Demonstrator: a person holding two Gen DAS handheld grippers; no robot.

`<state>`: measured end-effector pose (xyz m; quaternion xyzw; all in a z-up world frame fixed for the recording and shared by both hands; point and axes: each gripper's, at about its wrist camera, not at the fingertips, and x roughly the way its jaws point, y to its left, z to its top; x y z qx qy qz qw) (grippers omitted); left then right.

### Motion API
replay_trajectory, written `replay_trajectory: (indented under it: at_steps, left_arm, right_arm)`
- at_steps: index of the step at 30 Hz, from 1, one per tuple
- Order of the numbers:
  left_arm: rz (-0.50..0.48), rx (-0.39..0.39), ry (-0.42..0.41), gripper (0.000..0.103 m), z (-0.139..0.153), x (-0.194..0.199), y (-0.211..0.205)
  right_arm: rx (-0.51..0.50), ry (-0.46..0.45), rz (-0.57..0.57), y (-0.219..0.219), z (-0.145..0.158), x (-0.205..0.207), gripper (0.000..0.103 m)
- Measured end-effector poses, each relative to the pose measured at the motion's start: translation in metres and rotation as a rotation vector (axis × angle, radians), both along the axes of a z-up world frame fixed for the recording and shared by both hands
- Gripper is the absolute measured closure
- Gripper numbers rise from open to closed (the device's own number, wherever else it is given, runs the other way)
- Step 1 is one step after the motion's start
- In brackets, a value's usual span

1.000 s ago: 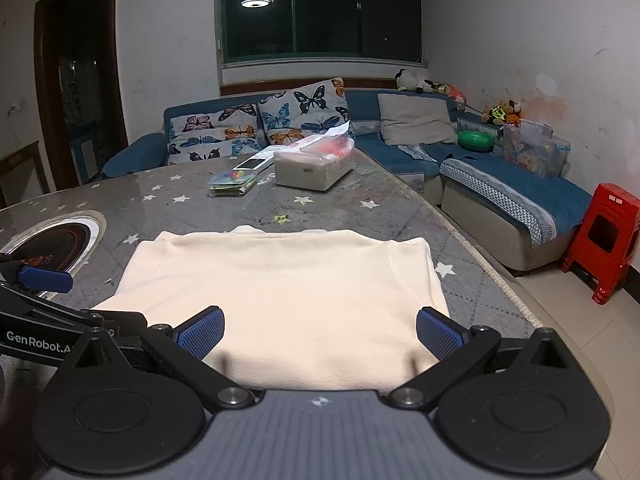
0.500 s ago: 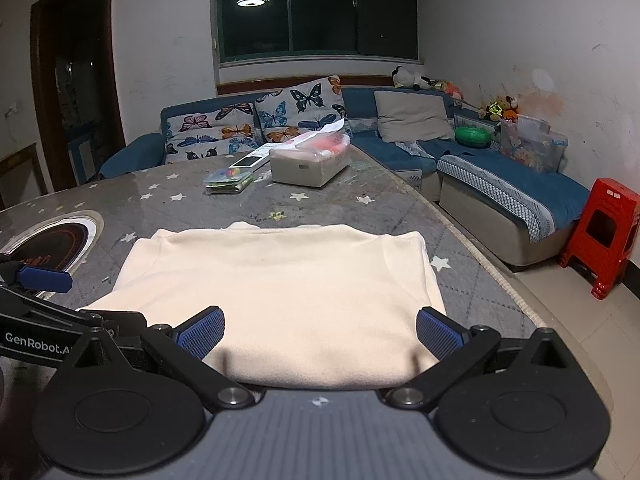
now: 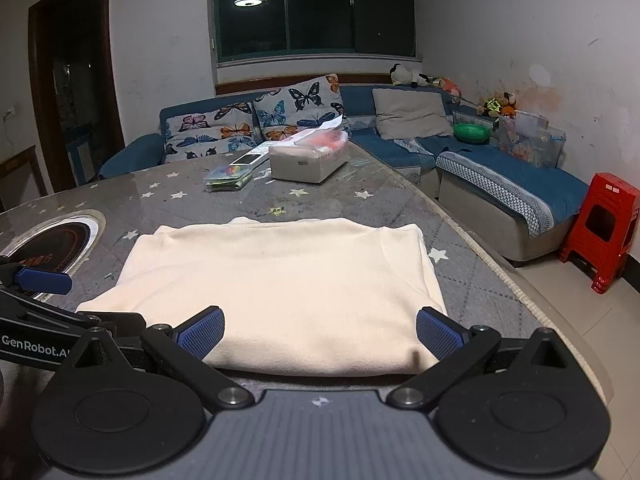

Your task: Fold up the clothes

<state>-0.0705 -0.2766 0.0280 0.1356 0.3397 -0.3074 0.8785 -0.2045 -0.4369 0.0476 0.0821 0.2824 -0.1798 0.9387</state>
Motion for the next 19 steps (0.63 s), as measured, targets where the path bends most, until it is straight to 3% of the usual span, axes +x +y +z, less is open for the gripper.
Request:
replay_trajectory:
  at_steps: [19]
  left_arm:
    - [-0.003,-0.004,-0.014,0.000,0.0045,-0.0057,0.0029]
  right_arm:
    - [-0.007,-0.007,0.004,0.0045,0.0030,-0.0030,0.000]
